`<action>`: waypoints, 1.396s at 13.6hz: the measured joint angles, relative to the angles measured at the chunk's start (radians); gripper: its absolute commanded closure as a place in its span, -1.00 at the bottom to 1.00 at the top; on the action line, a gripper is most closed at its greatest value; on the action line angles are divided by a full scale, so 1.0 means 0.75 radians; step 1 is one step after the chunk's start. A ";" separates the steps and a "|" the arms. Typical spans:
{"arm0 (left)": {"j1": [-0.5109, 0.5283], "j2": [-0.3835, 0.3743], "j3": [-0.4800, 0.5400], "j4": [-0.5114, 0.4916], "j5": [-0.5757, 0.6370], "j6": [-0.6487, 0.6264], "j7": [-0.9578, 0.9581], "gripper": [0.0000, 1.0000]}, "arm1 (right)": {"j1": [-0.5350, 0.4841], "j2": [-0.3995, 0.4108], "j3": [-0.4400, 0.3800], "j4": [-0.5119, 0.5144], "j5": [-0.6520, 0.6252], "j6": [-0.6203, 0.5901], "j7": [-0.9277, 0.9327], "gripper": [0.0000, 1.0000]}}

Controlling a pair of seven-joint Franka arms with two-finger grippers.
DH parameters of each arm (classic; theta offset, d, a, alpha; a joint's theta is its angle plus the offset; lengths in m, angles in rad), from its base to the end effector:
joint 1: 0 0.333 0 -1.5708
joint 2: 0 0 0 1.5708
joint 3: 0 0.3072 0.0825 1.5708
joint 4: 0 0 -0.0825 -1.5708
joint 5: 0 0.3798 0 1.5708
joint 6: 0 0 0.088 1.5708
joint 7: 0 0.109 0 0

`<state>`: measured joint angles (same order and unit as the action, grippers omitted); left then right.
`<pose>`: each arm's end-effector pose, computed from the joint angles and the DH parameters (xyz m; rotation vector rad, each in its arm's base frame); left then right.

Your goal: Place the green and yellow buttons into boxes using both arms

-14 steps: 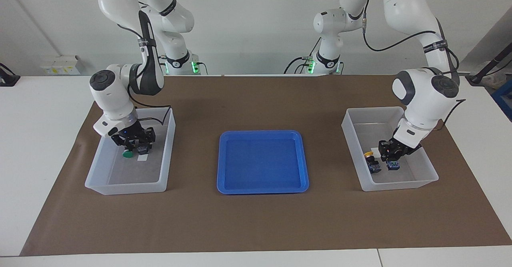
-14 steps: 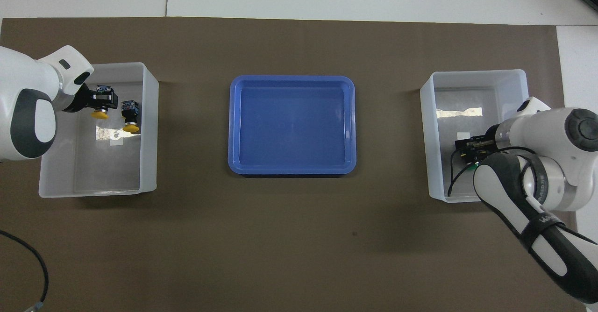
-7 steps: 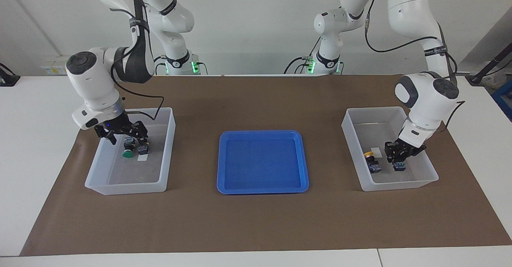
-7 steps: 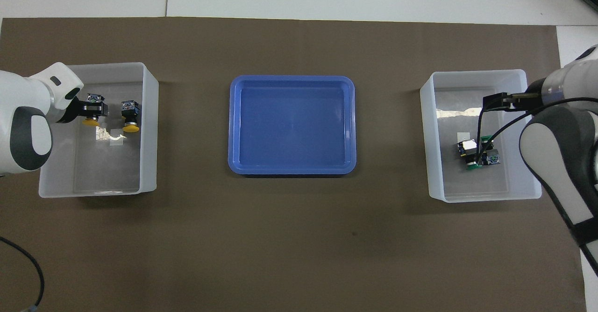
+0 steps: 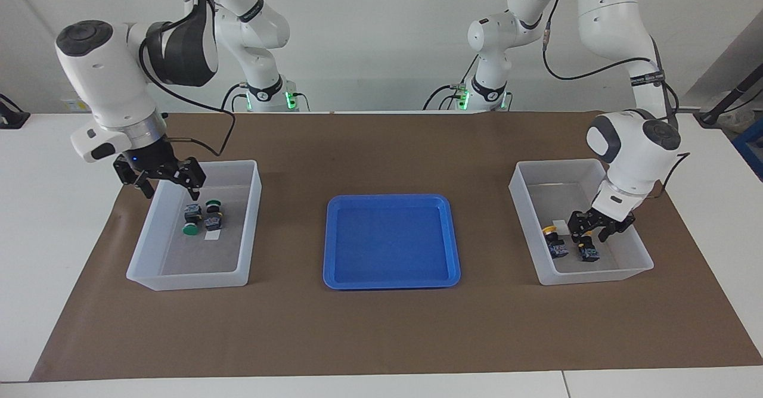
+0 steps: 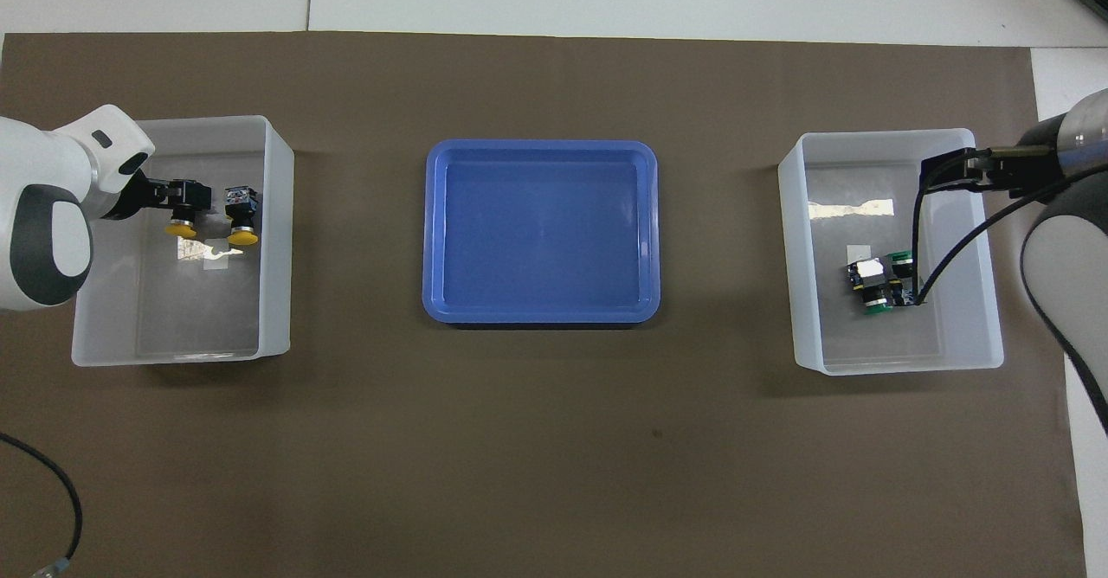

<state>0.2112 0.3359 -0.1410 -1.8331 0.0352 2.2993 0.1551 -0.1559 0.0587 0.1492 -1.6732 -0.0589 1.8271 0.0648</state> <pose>0.6387 0.0518 0.3554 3.1281 -0.1498 0.2118 0.5863 -0.0109 0.5557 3.0904 -0.0927 0.1505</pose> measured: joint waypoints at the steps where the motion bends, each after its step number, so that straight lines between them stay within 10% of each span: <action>1: -0.012 -0.005 -0.003 0.065 0.000 -0.098 0.000 -0.86 | 0.003 -0.025 0.020 0.000 0.000 -0.049 0.008 -1.00; 10: -0.280 -0.034 -0.005 0.609 0.023 -0.946 -0.214 -0.85 | -0.010 -0.095 0.115 -0.008 0.000 -0.146 0.081 -1.00; 19: -0.312 -0.243 -0.007 0.563 0.031 -1.018 -0.233 -0.93 | -0.013 -0.095 0.102 -0.005 0.000 -0.143 0.081 -1.00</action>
<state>-0.0229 0.1539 -0.1463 -1.4112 0.0586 1.5354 -0.0197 -0.1656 -0.0128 0.2254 -1.6768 -0.0588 1.7200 0.1252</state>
